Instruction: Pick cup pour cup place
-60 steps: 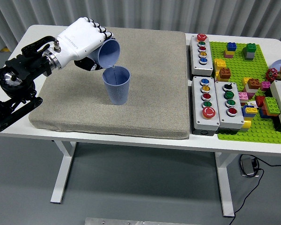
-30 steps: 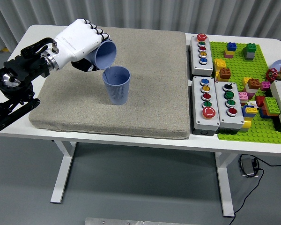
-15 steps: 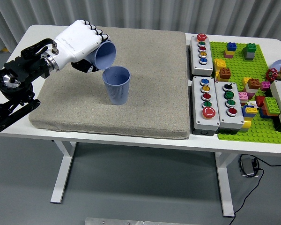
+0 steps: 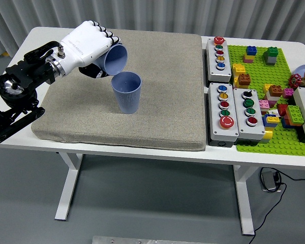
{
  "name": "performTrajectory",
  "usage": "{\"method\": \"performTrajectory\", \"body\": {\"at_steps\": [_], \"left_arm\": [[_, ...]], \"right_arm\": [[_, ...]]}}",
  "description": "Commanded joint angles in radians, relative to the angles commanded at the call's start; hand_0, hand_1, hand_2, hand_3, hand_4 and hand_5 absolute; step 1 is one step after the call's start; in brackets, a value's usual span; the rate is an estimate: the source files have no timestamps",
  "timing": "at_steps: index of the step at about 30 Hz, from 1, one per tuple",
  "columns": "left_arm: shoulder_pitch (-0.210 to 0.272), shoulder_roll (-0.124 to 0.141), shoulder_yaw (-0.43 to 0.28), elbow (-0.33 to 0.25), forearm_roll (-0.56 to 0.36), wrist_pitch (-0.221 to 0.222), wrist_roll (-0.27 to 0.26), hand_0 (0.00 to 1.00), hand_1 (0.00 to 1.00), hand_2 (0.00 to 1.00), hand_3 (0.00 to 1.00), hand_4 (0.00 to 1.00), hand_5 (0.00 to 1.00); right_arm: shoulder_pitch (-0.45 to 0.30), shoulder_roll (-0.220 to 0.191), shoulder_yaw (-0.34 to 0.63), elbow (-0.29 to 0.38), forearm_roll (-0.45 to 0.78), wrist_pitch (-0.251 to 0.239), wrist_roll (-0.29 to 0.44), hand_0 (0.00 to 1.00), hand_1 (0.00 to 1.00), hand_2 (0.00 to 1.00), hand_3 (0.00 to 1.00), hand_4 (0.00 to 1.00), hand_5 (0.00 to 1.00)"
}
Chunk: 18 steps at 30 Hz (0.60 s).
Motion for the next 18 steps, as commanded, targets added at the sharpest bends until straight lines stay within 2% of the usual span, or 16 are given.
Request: {"method": "performTrajectory", "body": {"at_steps": [9, 14, 18], "left_arm": [[0.000, 0.002, -0.001, -0.013, 0.000, -0.001, 0.001, 0.477, 0.478, 0.501, 0.521, 0.706, 0.064], [0.022, 0.002, -0.040, -0.004, 0.000, 0.015, -0.025, 0.477, 0.478, 0.501, 0.521, 0.708, 0.068], [0.054, 0.000, -0.097, 0.013, -0.119, 0.014, -0.066, 0.473, 0.476, 0.499, 0.520, 0.709, 0.069]], "right_arm": [[0.004, 0.000, -0.003, 0.000, 0.004, -0.001, -0.001, 0.693, 0.661, 0.603, 0.592, 0.002, 0.255], [0.004, 0.001, -0.004, 0.000, 0.006, -0.002, -0.001, 0.693, 0.660, 0.603, 0.593, 0.002, 0.255], [0.003, 0.002, -0.002, -0.001, 0.000, -0.001, -0.001, 0.693, 0.661, 0.603, 0.593, 0.002, 0.255]]}}
